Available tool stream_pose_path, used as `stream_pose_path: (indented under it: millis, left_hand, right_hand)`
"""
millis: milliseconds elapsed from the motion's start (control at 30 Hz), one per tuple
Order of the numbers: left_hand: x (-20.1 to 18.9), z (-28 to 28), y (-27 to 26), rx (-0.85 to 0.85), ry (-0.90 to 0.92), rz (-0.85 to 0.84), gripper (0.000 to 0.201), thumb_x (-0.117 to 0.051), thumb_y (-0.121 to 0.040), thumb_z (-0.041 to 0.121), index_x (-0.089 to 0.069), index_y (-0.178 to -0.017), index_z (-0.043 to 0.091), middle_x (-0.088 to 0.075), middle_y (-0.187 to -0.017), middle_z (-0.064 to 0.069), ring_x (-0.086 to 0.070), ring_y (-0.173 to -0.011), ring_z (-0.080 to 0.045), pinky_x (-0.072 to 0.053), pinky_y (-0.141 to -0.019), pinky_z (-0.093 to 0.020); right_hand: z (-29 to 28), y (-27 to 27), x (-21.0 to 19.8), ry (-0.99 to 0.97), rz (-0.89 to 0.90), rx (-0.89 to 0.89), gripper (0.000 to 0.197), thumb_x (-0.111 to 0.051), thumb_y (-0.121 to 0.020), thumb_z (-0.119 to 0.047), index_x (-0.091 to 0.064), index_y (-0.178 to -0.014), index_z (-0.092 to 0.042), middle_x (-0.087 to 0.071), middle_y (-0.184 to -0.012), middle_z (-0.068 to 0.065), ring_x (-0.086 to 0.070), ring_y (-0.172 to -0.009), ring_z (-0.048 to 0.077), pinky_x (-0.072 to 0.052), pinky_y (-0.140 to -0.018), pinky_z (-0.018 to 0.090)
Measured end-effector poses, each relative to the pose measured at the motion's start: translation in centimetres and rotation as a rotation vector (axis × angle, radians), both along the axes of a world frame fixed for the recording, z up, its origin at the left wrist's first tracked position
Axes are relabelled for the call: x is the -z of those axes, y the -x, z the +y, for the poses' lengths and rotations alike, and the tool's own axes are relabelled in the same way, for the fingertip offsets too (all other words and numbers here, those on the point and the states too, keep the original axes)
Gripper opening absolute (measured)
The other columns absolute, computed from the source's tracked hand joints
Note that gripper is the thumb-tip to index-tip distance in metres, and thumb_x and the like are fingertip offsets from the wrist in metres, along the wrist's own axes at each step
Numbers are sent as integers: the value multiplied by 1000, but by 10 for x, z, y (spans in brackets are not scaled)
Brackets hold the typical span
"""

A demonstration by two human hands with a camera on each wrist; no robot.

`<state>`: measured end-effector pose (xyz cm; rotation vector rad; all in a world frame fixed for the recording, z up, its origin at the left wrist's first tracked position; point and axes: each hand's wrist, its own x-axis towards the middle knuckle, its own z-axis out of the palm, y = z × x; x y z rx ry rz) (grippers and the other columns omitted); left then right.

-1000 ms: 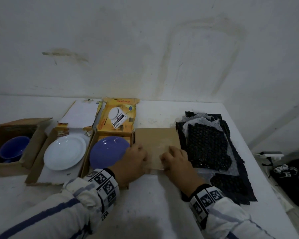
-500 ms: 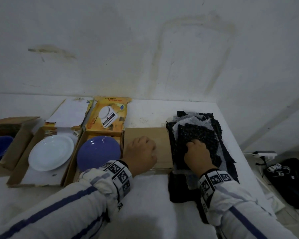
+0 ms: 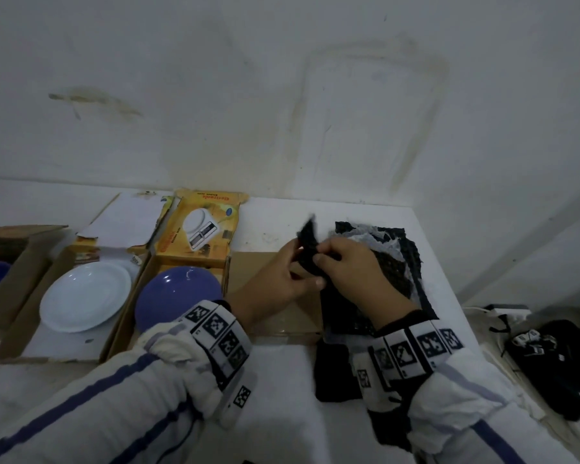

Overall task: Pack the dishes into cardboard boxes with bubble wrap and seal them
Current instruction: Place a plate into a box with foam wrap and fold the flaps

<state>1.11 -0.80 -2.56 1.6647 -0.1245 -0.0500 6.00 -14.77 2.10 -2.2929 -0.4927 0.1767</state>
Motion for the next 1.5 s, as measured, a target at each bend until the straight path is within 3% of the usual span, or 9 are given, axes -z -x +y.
stream_pose_path:
  millis: [233, 300, 433, 567, 633, 733, 867, 1033, 1500]
  left_hand:
    - [-2, 80, 35, -342, 206, 126, 22, -65, -80, -3, -48, -86, 10, -58, -78, -9, -60, -63, -16, -49, -58, -30]
    - [4, 106, 49, -349, 244, 130, 22, -58, -84, -11, -47, -82, 8, -57, -78, -10, -58, -67, -16, -50, -60, -28]
    - [13, 143, 75, -389, 287, 209, 23, -54, -81, -16, -50, -77, 6, -58, -75, -9, -57, -73, -21, -51, -65, -29]
    - [18, 158, 93, -365, 342, 447, 21, -43, -92, -3, -56, -78, 8, -58, -82, -12, -58, -80, -23, -52, -74, -32]
    - [24, 165, 104, -261, 118, 490, 2, -57, -90, 14, -56, -90, 12, -58, -87, -8, -57, -80, -19, -51, -70, -28]
    - [43, 174, 114, -84, -435, 399, 30, -66, -84, 10, -45, -104, 17, -56, -96, -5, -55, -87, -19, -48, -76, -30]
    - [62, 172, 121, 69, -762, 270, 19, -57, -84, 5, -51, -88, 22, -57, -92, -6, -56, -86, -25, -43, -75, -31]
    - [67, 167, 123, 168, -843, 189, 20, -56, -89, 15, -67, -102, 4, -63, -102, -12, -59, -90, -26, -48, -79, -32]
    - [87, 160, 111, 106, -1019, 116, 18, -55, -88, 17, -66, -103, 14, -57, -107, -9, -55, -100, -27, -44, -85, -34]
  right_hand:
    - [88, 25, 11, -22, -87, -120, 20, -72, -76, -11, -53, -79, -19, -44, -103, 5, -46, -99, 19, -36, -78, 17]
    - [107, 32, 18, -52, -1, -203, 24, -72, -74, -10, -51, -77, -21, -46, -118, 6, -44, -114, 18, -40, -93, 28]
    - [140, 53, 30, 83, 150, -347, 22, -62, -81, -4, -47, -88, -19, -55, -96, 5, -51, -88, 20, -39, -64, 29]
    - [160, 74, 48, 117, 119, -272, 29, -58, -84, -8, -45, -110, -8, -59, -90, 8, -56, -78, 26, -39, -60, 30]
    - [164, 83, 61, 264, 76, -359, 28, -59, -84, -13, -48, -110, -10, -63, -95, 11, -59, -84, 31, -42, -63, 30]
    - [167, 96, 74, 498, 20, -514, 18, -54, -88, -16, -59, -105, -10, -66, -101, 13, -60, -94, 32, -36, -68, 26]
    - [168, 111, 91, 605, -24, -633, 29, -54, -91, -30, -64, -112, -12, -64, -106, 13, -59, -96, 29, -44, -78, 30]
    - [167, 108, 99, 736, -25, -700, 29, -45, -96, -17, -61, -116, -4, -59, -117, 16, -57, -103, 29, -45, -90, 34]
    - [167, 122, 98, 951, -180, -667, 25, -40, -95, -10, -61, -108, -5, -60, -115, 13, -56, -104, 30, -46, -85, 37]
